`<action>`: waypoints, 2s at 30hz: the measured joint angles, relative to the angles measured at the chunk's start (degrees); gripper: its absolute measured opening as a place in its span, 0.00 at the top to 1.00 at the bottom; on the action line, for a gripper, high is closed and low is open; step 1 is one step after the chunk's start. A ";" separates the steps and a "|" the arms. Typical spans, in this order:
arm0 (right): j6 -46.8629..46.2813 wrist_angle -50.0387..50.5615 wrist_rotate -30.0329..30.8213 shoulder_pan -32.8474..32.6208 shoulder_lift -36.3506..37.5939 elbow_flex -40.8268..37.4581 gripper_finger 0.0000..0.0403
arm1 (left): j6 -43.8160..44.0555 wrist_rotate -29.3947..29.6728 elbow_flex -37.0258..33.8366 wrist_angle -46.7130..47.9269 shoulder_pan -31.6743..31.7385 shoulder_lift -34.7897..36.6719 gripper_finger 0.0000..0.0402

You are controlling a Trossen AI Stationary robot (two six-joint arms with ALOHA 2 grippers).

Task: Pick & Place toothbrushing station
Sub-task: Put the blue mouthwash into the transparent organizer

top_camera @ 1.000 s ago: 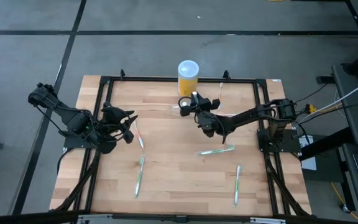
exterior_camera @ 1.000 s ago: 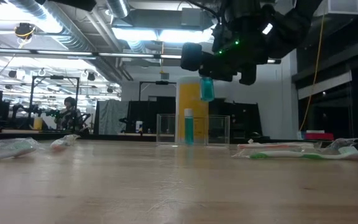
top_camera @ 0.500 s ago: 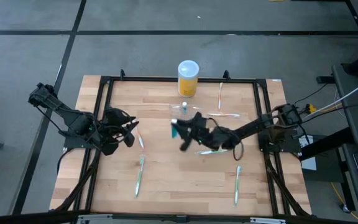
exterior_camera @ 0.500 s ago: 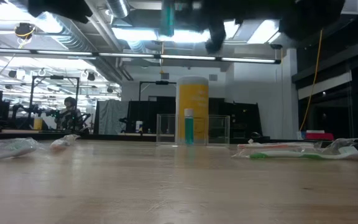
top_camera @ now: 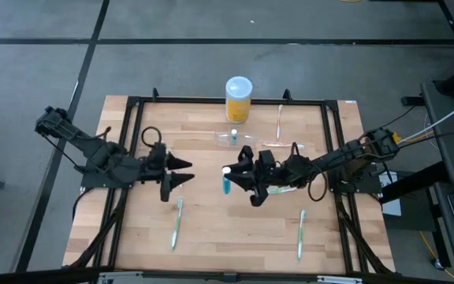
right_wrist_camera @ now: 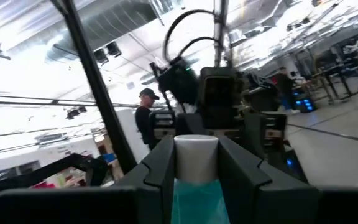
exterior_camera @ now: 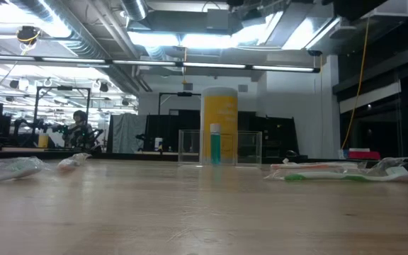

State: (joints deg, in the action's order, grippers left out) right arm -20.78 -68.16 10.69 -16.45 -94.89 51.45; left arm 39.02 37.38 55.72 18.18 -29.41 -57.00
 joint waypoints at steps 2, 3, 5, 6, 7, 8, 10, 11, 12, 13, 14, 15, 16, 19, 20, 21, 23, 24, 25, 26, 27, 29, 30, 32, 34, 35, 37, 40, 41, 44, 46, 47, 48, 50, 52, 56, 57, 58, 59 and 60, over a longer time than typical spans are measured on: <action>0.01 0.11 -1.67 -0.02 0.00 0.82 0.77 | -0.74 -3.44 0.02 -2.56 1.76 -0.91 0.48; 0.03 0.10 -2.70 -0.06 0.00 1.52 0.77 | -1.01 -5.26 0.01 -3.54 2.78 -1.73 0.48; 0.59 0.02 -3.33 -0.07 0.00 3.23 0.77 | -1.84 -7.65 0.00 -4.14 4.48 -3.59 0.48; 1.34 0.01 -3.68 -0.09 0.02 4.02 0.77 | -2.20 -7.75 0.00 -4.25 4.95 -4.54 0.48; 2.13 0.05 -4.07 -0.07 0.01 4.72 0.77 | -2.51 -7.62 0.00 -4.81 5.24 -5.46 0.48; 2.99 0.10 -4.08 -0.07 0.00 5.37 0.77 | -2.85 -7.37 0.00 -5.58 5.43 -6.34 0.48; 4.19 0.06 -4.14 -0.04 0.00 6.79 0.77 | -3.74 -7.12 0.00 -8.89 5.58 -8.23 0.48; 4.72 0.03 -4.30 -0.04 0.01 7.41 0.77 | -4.45 -7.63 0.00 -11.45 5.64 -9.21 0.48; 5.08 0.07 -4.57 -0.04 0.02 7.95 0.77 | -5.43 -8.60 0.00 -14.10 5.87 -10.12 0.48; 5.36 0.26 -5.02 -0.04 0.02 8.32 0.77 | -6.38 -9.64 0.00 -17.24 6.18 -11.15 0.48; 5.40 0.64 -5.34 -0.04 0.02 8.57 0.77 | -7.27 -10.53 0.00 -20.40 6.53 -12.21 0.48; 5.48 0.91 -5.39 -0.04 0.02 8.69 0.77 | -8.01 -10.65 0.00 -22.89 6.80 -13.20 0.48; 5.72 0.93 -5.56 -0.04 0.00 8.73 0.77 | -8.61 -10.64 0.00 -24.78 6.95 -14.04 0.48; 5.53 0.77 -5.80 -0.04 0.00 8.89 0.77 | -9.17 -10.95 0.00 -28.49 8.17 -15.90 0.48; 5.24 0.80 -5.80 -0.04 0.00 8.89 0.77 | -9.09 -11.77 0.00 -29.22 8.72 -16.54 0.48; 5.13 0.87 -5.82 -0.04 0.00 8.89 0.77 | -8.97 -12.54 0.00 -30.04 9.21 -17.17 0.48; 5.11 0.85 -6.04 -0.04 0.00 8.89 0.77 | -9.21 -14.27 -0.02 -31.50 9.87 -18.22 0.48; 5.11 0.85 -6.04 -0.04 0.00 8.89 0.77 | -9.49 -14.62 -0.02 -32.75 10.02 -18.48 0.48; 5.11 0.85 -6.04 -0.04 0.00 8.89 0.77 | -9.70 -14.72 -0.02 -34.05 10.06 -18.55 0.48; 4.96 0.85 -6.12 -0.04 0.00 8.89 0.77 | -9.79 -14.63 0.00 -34.69 10.04 -18.52 0.48; 4.94 0.83 -6.17 -0.04 0.00 8.89 0.77 | -9.95 -14.66 0.00 -35.06 10.04 -18.51 0.48; 4.92 0.85 -6.24 -0.04 0.00 8.89 0.77 | -11.15 -14.62 0.00 -35.62 10.04 -18.58 0.50; 4.89 0.86 -6.29 -0.04 0.00 8.89 0.77 | -11.88 -14.62 0.00 -36.45 10.04 -18.59 0.51; 4.87 0.76 -6.68 0.02 0.00 8.89 0.77 | -12.32 -14.85 0.00 -37.25 10.04 -18.50 0.53; 4.85 0.80 -6.78 0.14 0.00 8.89 0.77 | -12.39 -15.36 0.00 -37.25 10.06 -18.28 0.54; 4.73 0.72 -7.10 0.22 0.00 8.89 0.77 | -12.51 -15.70 0.00 -37.45 10.06 -18.19 0.55; 4.70 0.57 -7.31 0.35 0.00 8.89 0.77 | -13.09 -16.04 0.00 -38.06 10.06 -17.95 0.56; 4.67 0.35 -7.53 0.48 0.01 8.93 0.77 | -14.02 -16.64 -0.02 -39.31 9.95 -17.38 0.57; 4.68 0.28 -7.53 0.55 0.04 8.98 0.77 | -14.27 -16.99 -0.02 -39.40 9.94 -17.05 0.57; 4.65 0.05 -8.02 0.83 0.04 8.98 0.77 | -14.40 -17.25 -0.02 -39.35 9.82 -16.33 0.58; 4.49 -0.05 -8.16 0.96 0.04 8.98 0.77 | -14.37 -17.23 -0.02 -38.71 9.80 -15.97 0.58; 4.48 -0.21 -8.34 1.07 0.02 8.98 0.77 | -14.35 -17.21 -0.01 -38.17 9.77 -15.90 0.58; 4.45 -0.77 -8.72 1.23 -0.02 8.90 0.77 | -14.28 -17.15 0.03 -37.36 9.77 -15.86 0.58; 4.36 -2.59 -8.74 1.30 -0.04 8.87 0.77 | -14.03 -17.35 0.09 -34.64 9.78 -15.80 0.58; 4.55 -4.27 -8.36 1.38 0.00 8.90 0.77 | -13.51 -18.06 0.04 -32.83 10.32 -15.94 0.58; 5.15 -5.05 -8.55 1.46 -0.04 10.46 0.77 | -13.74 -18.07 0.04 -32.73 11.36 -15.91 0.58; 5.92 -4.70 -8.85 1.57 0.00 11.26 0.77 | -13.74 -18.38 0.04 -32.79 11.62 -15.91 0.58; 6.42 -3.74 -9.45 1.71 0.04 12.08 0.77 | -13.74 -19.22 0.04 -33.25 11.83 -15.91 0.58; 6.79 -2.27 -10.07 1.97 0.04 12.91 0.77 | -13.78 -19.74 0.04 -34.23 12.00 -15.93 0.58; 7.11 -0.64 -10.70 2.25 0.02 13.67 0.77 | -14.05 -19.77 0.04 -35.13 12.06 -15.91 0.58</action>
State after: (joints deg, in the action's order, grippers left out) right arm -13.67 -68.79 -0.01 -14.20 -94.87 65.11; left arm 24.97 17.61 55.77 -16.94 -17.35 -72.91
